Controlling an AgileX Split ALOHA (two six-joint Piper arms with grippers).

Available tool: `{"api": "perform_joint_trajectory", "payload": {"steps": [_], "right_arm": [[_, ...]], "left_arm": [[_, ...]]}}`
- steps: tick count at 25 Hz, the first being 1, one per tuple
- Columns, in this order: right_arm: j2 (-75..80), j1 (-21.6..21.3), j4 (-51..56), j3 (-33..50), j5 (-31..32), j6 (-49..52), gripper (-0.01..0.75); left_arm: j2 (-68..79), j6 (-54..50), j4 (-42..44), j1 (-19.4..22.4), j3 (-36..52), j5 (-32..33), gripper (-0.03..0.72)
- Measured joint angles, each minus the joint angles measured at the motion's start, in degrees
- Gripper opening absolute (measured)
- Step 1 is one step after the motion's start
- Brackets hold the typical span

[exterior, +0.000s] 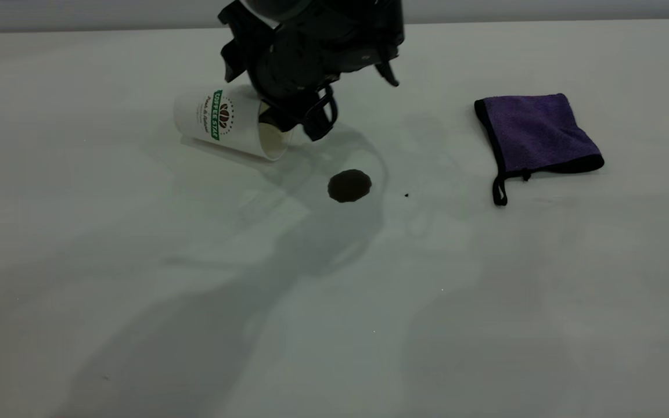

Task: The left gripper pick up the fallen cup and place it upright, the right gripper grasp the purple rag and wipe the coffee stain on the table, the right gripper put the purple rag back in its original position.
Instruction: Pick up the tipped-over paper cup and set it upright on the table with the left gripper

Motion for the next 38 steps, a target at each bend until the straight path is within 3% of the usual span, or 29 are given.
{"api": "perform_joint_trajectory", "payload": {"steps": [3,6,9,12,15,22,27,32,38], "right_arm": [[0.0,0.0,0.0,0.0,0.0,0.0,0.238],[0.0,0.0,0.0,0.0,0.0,0.0,0.238],[0.0,0.0,0.0,0.0,0.0,0.0,0.238],[0.0,0.0,0.0,0.0,0.0,0.0,0.238],[0.0,0.0,0.0,0.0,0.0,0.0,0.238],[0.0,0.0,0.0,0.0,0.0,0.0,0.238],[0.0,0.0,0.0,0.0,0.0,0.0,0.238],[0.0,0.0,0.0,0.0,0.0,0.0,0.238],[0.0,0.0,0.0,0.0,0.0,0.0,0.238]], "left_arm": [[0.5,0.0,0.8,1.0,0.0,0.0,0.369],[0.2,1.9,2.0,1.5,-0.1,1.1,0.135],[-2.2,7.1,2.0,1.7,-1.0,3.3,0.025],[-6.2,15.5,-1.4,2.0,-4.1,5.2,0.014],[-11.3,24.8,-10.5,4.3,-8.5,7.2,0.012],[-17.0,38.1,-41.7,17.9,-13.5,7.5,0.012],[-15.7,46.2,-57.7,26.4,-13.5,4.3,0.012],[-12.1,52.0,-65.7,30.7,-13.5,0.5,0.015],[-7.4,55.5,-68.3,31.4,-13.5,-3.6,0.023]]}}
